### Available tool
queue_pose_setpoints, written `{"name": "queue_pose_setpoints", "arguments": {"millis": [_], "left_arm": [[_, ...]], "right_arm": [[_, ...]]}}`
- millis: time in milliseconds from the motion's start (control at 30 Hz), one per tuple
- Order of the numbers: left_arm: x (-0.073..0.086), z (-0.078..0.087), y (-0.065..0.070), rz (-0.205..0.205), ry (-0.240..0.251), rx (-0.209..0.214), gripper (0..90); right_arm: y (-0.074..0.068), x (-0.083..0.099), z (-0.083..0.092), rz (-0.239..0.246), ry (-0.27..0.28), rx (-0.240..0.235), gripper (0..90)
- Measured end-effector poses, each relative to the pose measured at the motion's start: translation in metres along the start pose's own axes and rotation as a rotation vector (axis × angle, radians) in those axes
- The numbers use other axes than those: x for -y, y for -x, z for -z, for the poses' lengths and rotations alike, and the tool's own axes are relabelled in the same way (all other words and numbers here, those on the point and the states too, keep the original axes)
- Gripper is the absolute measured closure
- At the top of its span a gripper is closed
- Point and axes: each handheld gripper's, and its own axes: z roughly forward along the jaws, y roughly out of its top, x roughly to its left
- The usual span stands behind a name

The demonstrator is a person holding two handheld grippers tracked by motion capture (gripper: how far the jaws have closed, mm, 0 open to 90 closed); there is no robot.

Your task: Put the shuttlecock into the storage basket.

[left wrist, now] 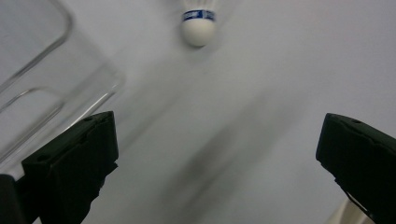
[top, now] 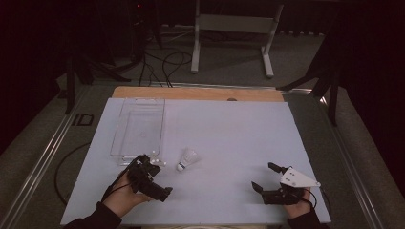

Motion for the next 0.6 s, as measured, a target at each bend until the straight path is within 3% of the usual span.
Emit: {"name": "queue_pose_setpoints", "arguments": {"millis": [133, 233, 600], "left_arm": [[-0.008, -0.003, 0.006, -0.007, -0.002, 0.034, 0.0], [-0.014, -0.007, 0.008, -0.007, -0.001, 0.038, 0.0], [-0.035, -0.019, 0.007, 0.042, 0.011, 0.066, 0.0]], "right_arm": [[0.0, 0.0, 0.0, 0.001, -0.001, -0.002, 7.9], [0.0, 0.0, 0.0, 0.001, -0.001, -0.005, 7.9], [0.0, 0.0, 0.0, -0.001, 0.0, -0.01, 8.0]]}}
